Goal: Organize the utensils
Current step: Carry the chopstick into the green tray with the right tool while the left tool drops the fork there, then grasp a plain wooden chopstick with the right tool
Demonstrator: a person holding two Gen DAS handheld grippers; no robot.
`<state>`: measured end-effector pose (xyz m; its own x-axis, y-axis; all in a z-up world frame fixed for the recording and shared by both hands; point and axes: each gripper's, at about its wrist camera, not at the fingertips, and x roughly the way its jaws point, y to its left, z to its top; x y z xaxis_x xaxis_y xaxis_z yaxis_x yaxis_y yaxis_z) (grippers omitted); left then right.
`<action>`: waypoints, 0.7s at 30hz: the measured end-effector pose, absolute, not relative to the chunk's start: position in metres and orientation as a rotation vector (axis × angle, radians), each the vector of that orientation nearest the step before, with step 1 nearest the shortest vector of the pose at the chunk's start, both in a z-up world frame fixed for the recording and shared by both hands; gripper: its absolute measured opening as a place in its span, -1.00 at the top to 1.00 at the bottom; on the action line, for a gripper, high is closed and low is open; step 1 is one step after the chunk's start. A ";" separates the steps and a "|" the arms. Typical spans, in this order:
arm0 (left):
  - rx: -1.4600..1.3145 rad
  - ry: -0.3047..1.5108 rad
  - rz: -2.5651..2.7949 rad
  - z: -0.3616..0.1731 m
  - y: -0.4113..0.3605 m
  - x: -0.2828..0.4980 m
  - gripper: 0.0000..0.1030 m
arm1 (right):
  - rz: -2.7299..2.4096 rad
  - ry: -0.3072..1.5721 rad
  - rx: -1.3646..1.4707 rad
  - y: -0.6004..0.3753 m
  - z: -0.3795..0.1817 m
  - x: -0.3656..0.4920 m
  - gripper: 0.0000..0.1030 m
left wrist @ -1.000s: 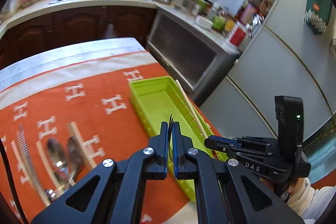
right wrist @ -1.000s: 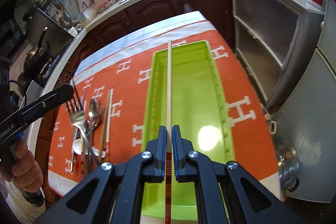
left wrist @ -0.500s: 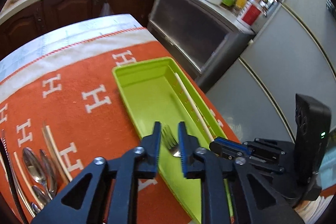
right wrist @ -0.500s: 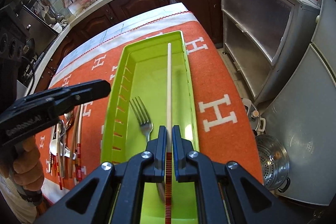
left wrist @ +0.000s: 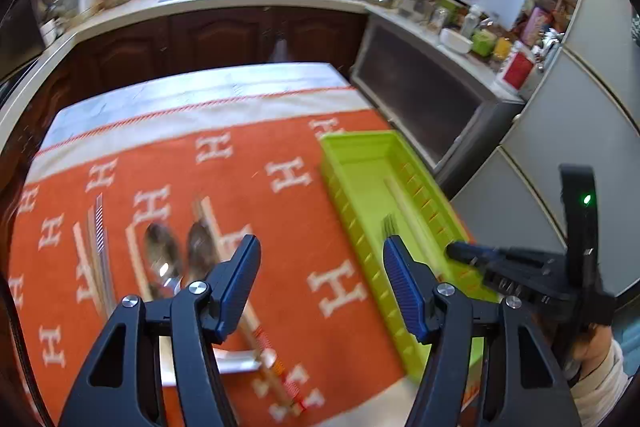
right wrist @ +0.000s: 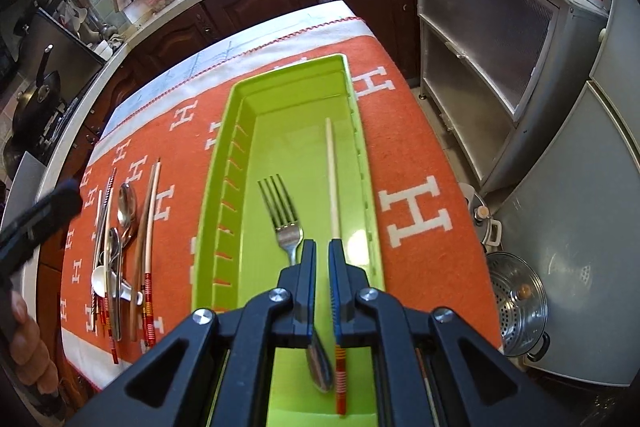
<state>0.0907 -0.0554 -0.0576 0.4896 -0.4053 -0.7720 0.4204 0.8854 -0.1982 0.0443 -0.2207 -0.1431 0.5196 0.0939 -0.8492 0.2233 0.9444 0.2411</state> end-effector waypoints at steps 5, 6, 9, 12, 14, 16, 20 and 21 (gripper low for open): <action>-0.041 0.998 -0.424 -0.062 -0.023 0.079 -0.30 | -0.072 1.011 0.325 -0.211 -0.133 0.037 0.88; -0.052 1.002 -0.399 -0.063 -0.017 0.077 -0.30 | -0.064 1.006 0.331 -0.210 -0.131 0.036 0.88; -0.039 0.991 -0.323 -0.063 -0.003 0.067 -0.30 | -0.037 0.980 0.340 -0.201 -0.125 0.031 0.88; -0.033 0.978 -0.278 -0.062 0.009 0.057 -0.33 | -0.030 0.932 0.298 -0.187 -0.115 0.025 0.87; -0.037 0.978 -0.263 -0.061 0.015 0.052 -0.37 | -0.023 0.901 0.262 -0.175 -0.108 0.021 0.76; -0.034 0.970 -0.245 -0.060 0.022 0.046 -0.37 | -0.002 0.885 0.252 -0.165 -0.102 0.018 0.46; -0.030 0.956 -0.217 -0.059 0.033 0.038 -0.37 | 0.056 0.875 0.237 -0.142 -0.093 0.016 0.41; -0.031 0.955 -0.217 -0.059 0.034 0.038 -0.37 | 0.066 0.877 0.235 -0.138 -0.093 0.015 0.41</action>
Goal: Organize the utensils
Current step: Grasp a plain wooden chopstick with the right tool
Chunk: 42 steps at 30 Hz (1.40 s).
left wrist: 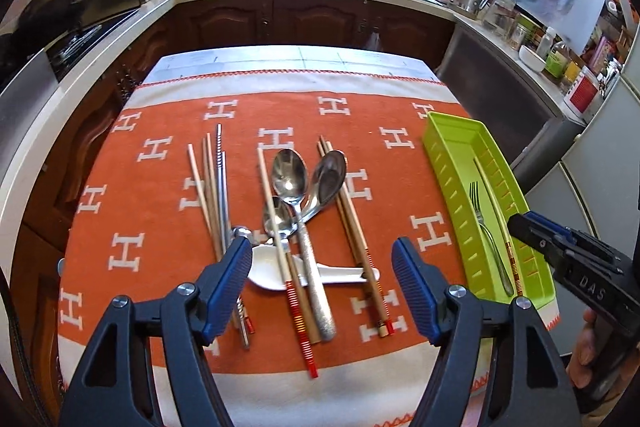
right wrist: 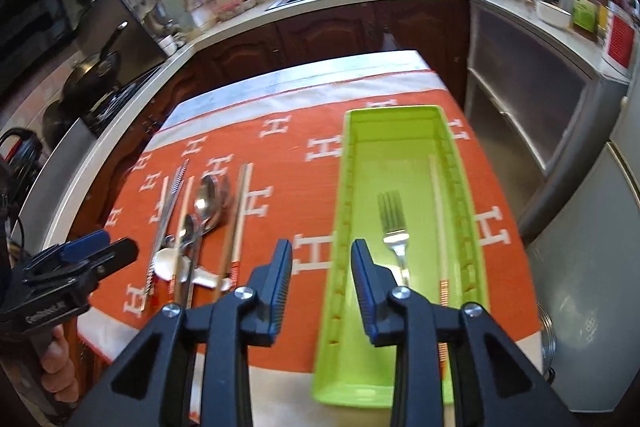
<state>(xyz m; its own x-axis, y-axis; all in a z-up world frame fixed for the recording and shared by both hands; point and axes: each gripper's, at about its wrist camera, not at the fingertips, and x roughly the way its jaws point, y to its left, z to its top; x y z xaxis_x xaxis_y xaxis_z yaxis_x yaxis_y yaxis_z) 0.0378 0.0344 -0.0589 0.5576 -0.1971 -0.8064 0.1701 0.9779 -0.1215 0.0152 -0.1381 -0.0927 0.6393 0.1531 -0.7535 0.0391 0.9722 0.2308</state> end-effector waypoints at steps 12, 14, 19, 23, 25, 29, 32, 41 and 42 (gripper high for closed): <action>-0.023 0.957 -0.144 -0.075 0.064 0.031 -0.37 | 0.206 0.896 0.180 -0.082 -0.099 0.020 0.41; -0.042 0.973 -0.142 -0.081 0.071 0.033 -0.37 | 0.222 0.926 0.198 -0.078 -0.106 0.027 0.41; -0.064 0.995 -0.137 -0.091 0.080 0.037 -0.37 | 0.235 0.987 0.239 -0.071 -0.124 0.045 0.56; -0.066 1.011 -0.137 -0.099 0.082 0.040 -0.37 | 0.259 1.034 0.222 -0.058 -0.136 0.059 0.60; -0.072 1.022 -0.141 -0.102 0.082 0.042 -0.37 | 0.271 1.048 0.199 -0.050 -0.140 0.065 0.60; -0.078 1.037 -0.145 -0.109 0.084 0.046 -0.37 | 0.280 1.070 0.168 -0.035 -0.148 0.078 0.59; -0.083 1.044 -0.147 -0.112 0.087 0.049 -0.37 | 0.269 1.084 0.146 -0.028 -0.155 0.088 0.59; -0.101 1.062 -0.146 -0.120 0.094 0.055 -0.37 | 0.242 1.113 0.093 -0.018 -0.169 0.101 0.85; -0.101 1.064 -0.147 -0.120 0.094 0.055 -0.37 | 0.242 1.113 0.092 -0.019 -0.169 0.101 0.86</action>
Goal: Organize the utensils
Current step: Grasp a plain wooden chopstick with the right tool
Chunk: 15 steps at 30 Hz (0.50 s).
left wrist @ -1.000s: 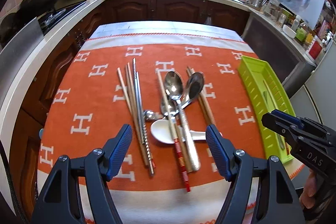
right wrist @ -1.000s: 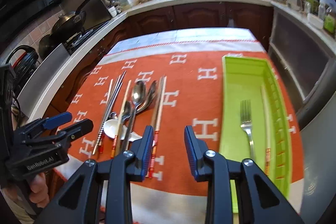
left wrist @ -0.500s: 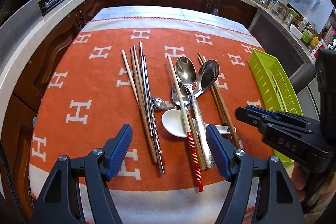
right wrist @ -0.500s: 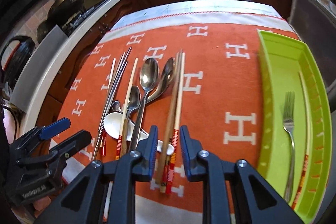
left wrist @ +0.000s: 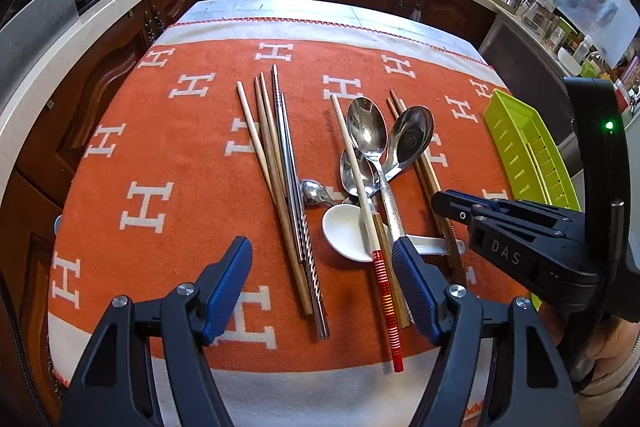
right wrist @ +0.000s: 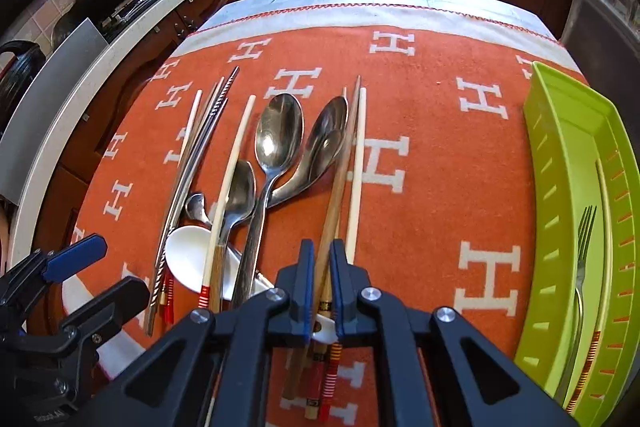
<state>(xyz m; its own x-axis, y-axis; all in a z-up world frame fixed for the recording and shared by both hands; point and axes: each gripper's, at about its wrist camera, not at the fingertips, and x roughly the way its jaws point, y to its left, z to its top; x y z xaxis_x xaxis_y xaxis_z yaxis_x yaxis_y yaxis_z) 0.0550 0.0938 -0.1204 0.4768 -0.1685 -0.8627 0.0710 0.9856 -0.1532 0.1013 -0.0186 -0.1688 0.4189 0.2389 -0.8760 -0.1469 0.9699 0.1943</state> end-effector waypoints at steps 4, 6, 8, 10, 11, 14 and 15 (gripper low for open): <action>-0.100 1.067 -0.149 -0.122 0.094 0.056 -0.37 | 0.227 1.114 0.122 -0.026 -0.169 0.102 0.88; -0.098 1.067 -0.150 -0.121 0.094 0.055 -0.37 | 0.216 1.114 0.129 -0.031 -0.169 0.102 0.89; -0.097 1.068 -0.150 -0.121 0.093 0.055 -0.37 | 0.202 1.117 0.131 -0.037 -0.169 0.102 0.89; -0.095 1.070 -0.151 -0.122 0.093 0.055 -0.37 | 0.186 1.121 0.134 -0.043 -0.170 0.102 0.89; -0.094 1.071 -0.152 -0.121 0.092 0.055 -0.37 | 0.175 1.124 0.134 -0.047 -0.171 0.101 0.89; -0.087 1.073 -0.157 -0.122 0.090 0.054 -0.37 | 0.154 1.144 0.134 -0.053 -0.176 0.101 0.89; -0.084 1.074 -0.159 -0.121 0.088 0.054 -0.37 | 0.153 1.155 0.133 -0.054 -0.178 0.100 0.88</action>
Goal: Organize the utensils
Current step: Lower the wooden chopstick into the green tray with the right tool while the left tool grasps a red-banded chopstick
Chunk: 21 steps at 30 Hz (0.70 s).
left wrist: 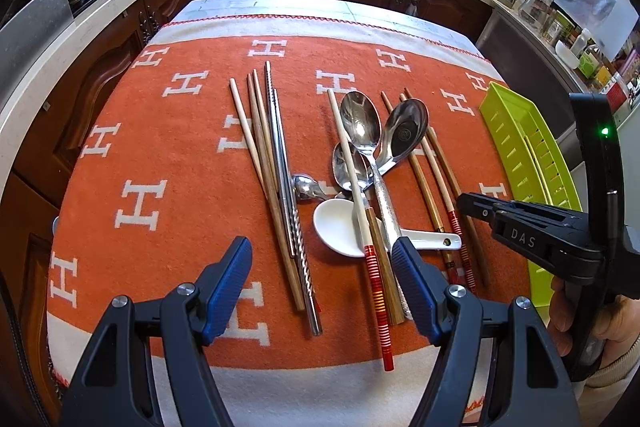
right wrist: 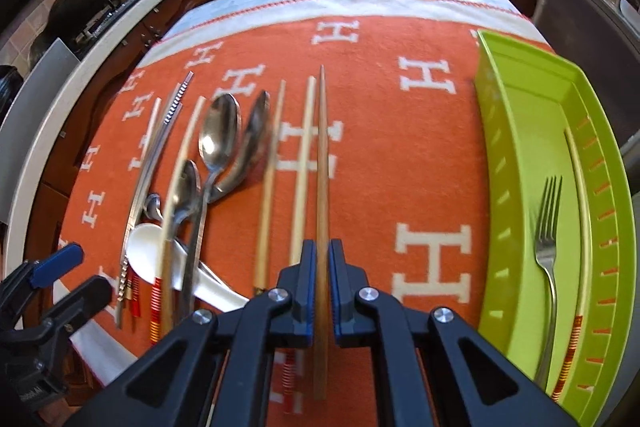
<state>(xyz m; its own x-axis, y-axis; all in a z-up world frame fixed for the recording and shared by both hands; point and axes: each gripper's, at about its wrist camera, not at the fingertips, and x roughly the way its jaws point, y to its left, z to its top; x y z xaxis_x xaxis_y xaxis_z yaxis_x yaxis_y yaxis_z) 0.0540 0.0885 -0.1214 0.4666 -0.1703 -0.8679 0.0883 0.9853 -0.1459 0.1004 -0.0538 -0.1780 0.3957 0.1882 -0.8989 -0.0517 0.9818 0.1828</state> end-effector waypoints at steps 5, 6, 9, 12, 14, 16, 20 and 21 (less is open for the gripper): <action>-0.066 1.071 -0.166 -0.119 0.084 0.052 -0.37 | 0.155 1.171 0.116 -0.051 -0.180 0.102 0.85; -0.063 1.069 -0.167 -0.119 0.083 0.052 -0.37 | 0.152 1.169 0.103 -0.049 -0.180 0.102 0.85; -0.054 1.067 -0.166 -0.117 0.080 0.052 -0.37 | 0.154 1.158 0.050 -0.042 -0.180 0.103 0.84; -0.053 1.069 -0.174 -0.115 0.076 0.055 -0.37 | 0.166 1.148 0.059 -0.043 -0.180 0.104 0.87; -0.069 1.075 -0.202 -0.112 0.072 0.060 -0.28 | 0.169 1.152 0.101 -0.050 -0.180 0.104 0.87; -0.088 1.086 -0.241 -0.108 0.065 0.067 -0.04 | 0.174 1.144 0.148 -0.057 -0.177 0.100 0.88; -0.128 1.105 -0.293 -0.104 0.049 0.081 0.27 | 0.170 1.095 0.223 -0.074 -0.162 0.090 0.88; -0.142 1.113 -0.308 -0.104 0.044 0.086 0.30 | 0.168 1.078 0.243 -0.080 -0.156 0.086 0.88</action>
